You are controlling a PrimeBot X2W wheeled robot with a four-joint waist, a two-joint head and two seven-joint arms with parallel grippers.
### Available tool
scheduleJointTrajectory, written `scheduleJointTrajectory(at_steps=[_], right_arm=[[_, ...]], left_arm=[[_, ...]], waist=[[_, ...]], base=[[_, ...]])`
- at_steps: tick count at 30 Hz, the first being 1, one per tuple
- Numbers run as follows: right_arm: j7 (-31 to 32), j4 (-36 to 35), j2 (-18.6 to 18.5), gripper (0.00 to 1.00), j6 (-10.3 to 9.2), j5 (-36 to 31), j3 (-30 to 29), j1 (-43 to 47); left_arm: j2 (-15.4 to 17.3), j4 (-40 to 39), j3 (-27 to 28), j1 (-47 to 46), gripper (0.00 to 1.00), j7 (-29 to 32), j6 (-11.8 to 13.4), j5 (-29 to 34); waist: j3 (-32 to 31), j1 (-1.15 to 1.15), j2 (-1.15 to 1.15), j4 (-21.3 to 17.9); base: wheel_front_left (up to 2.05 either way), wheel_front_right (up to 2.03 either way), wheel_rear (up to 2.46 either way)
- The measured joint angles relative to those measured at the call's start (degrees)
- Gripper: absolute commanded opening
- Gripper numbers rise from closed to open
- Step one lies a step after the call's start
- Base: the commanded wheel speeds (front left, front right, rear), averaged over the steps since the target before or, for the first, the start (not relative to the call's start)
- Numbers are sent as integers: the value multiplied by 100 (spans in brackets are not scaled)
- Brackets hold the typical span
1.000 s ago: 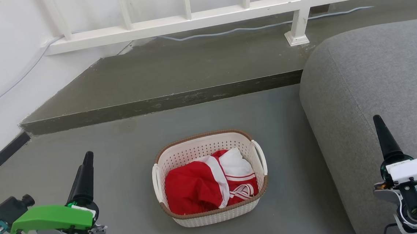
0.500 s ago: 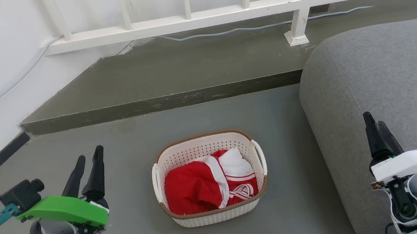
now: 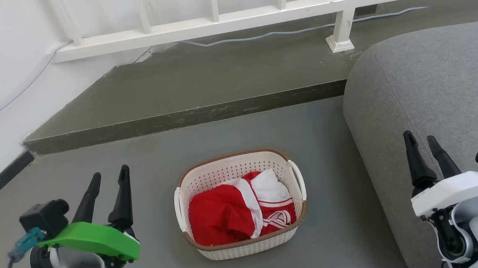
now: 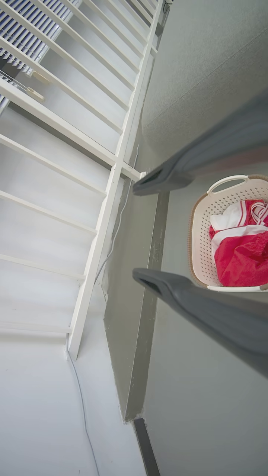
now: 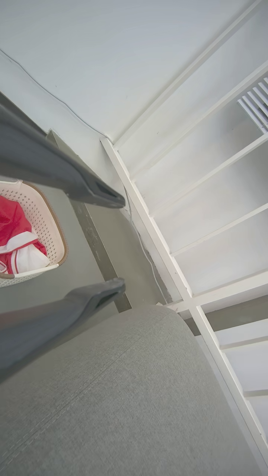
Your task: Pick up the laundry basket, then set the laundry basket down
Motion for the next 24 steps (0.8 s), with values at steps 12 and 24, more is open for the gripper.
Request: scheduleJointTrajectory(at_steps=[12,24], right_arm=[[-189,-31,0,100,-194,-923,285,3],[-374,-12,31,100,-349,-1688,458,11]], left_arm=[[1,-58,-263,1,100,-200,233,980],[-43,-10,-343,12,100,-383,421,1712]], waist=[[-5,0,0,5],[-10,0,0,28]], base=[[0,0,0],[0,0,0]])
